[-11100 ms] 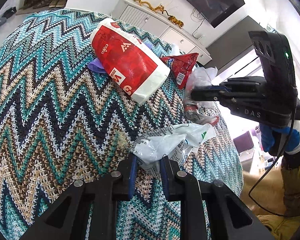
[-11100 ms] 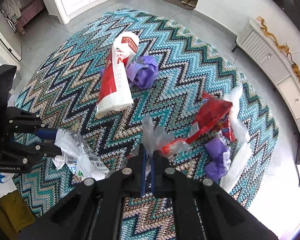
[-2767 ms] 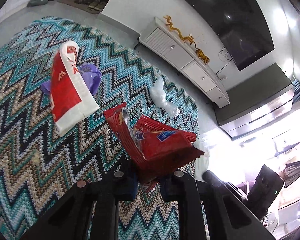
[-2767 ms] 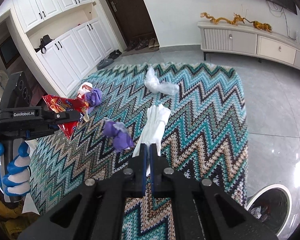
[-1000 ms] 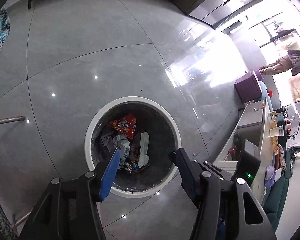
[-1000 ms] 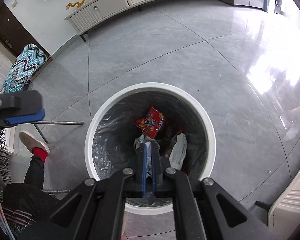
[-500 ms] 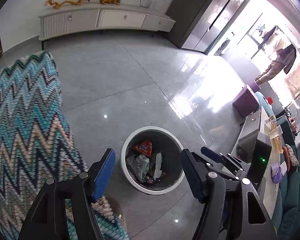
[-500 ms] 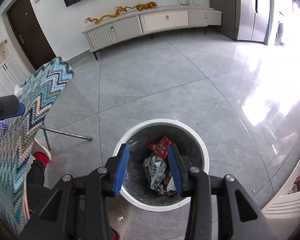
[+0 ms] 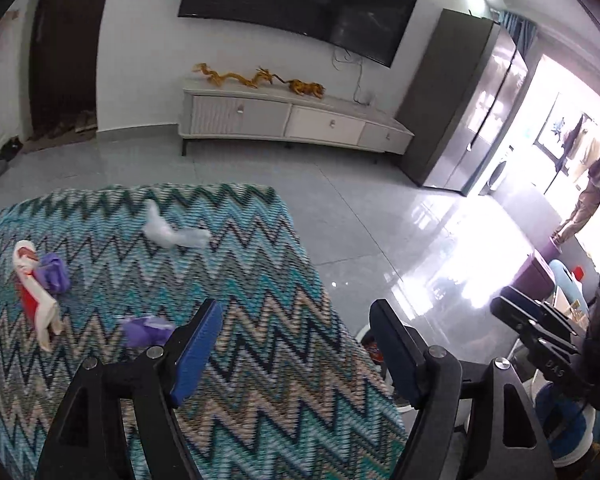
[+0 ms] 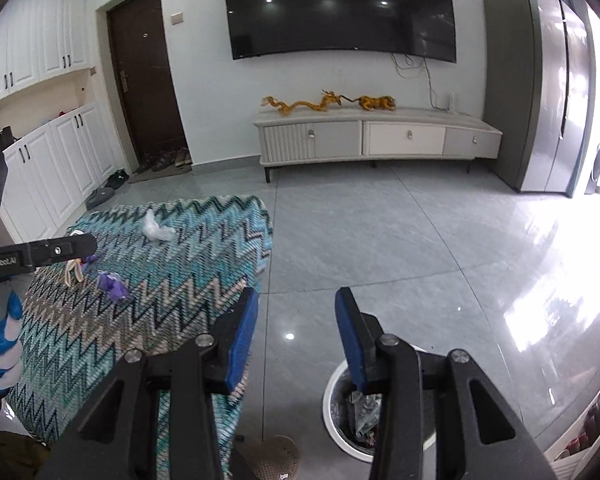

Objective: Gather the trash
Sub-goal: 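Move both open tools back toward the rug, then grasp the red-and-white paper cup with the left tool while the right tool grasps a purple glove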

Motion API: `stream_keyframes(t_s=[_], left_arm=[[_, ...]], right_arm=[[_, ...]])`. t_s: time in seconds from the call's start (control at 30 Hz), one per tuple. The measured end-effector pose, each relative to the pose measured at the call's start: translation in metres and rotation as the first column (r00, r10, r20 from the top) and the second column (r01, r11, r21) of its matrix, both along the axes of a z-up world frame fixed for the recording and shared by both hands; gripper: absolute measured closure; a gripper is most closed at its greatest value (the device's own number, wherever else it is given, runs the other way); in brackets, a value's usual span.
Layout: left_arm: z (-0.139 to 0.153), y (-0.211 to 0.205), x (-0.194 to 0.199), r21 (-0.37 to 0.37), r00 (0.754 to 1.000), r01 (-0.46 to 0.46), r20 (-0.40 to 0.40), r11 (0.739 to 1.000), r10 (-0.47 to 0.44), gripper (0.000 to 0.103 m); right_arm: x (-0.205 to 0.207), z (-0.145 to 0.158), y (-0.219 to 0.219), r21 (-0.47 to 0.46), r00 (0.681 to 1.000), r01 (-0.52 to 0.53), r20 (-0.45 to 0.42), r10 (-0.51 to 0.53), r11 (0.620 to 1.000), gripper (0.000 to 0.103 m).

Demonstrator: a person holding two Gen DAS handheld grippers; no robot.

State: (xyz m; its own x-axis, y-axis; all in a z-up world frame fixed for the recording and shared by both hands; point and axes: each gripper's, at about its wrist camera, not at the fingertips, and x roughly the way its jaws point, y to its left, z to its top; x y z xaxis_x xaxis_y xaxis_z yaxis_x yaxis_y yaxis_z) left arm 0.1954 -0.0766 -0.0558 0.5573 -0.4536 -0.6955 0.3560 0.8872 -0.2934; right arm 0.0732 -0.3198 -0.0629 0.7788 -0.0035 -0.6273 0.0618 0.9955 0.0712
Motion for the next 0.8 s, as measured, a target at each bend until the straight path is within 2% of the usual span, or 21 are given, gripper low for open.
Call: stream_keyframes(t_s=[0.2,0.37,0.57,0.73,0.8], left_arm=[[-0.009,0.08,0.003,0.034,0.985,-0.171,0.04,0.985,0.17,0.023],[-0.033,0.136,0.021,0.07,0.948,-0.317,0.023,0.946,0.316,0.019],[-0.074,0.166,0.056,0.151,0.908,-0.401,-0.063,0.903,0.414,0.017],[-0.098,0.17,0.088,0.218,0.885,-0.426,-0.102,0.878,0.455,0.017],[-0.104,0.174,0.094,0.232,0.875,-0.436,-0.117,0.869,0.47,0.017]], right_arm=[[0.019,0.03,0.067,-0.032,0.99,-0.131,0.053,0.133,0.991,0.064],[0.04,0.026,0.102,-0.021,0.974,-0.218,0.053,0.219,0.976,0.064],[0.076,-0.007,0.137,0.031,0.947,-0.322,0.005,0.322,0.946,0.059],[0.108,-0.048,0.169,0.084,0.906,-0.413,-0.066,0.418,0.907,0.057],[0.12,-0.063,0.181,0.108,0.885,-0.446,-0.095,0.455,0.889,0.054]])
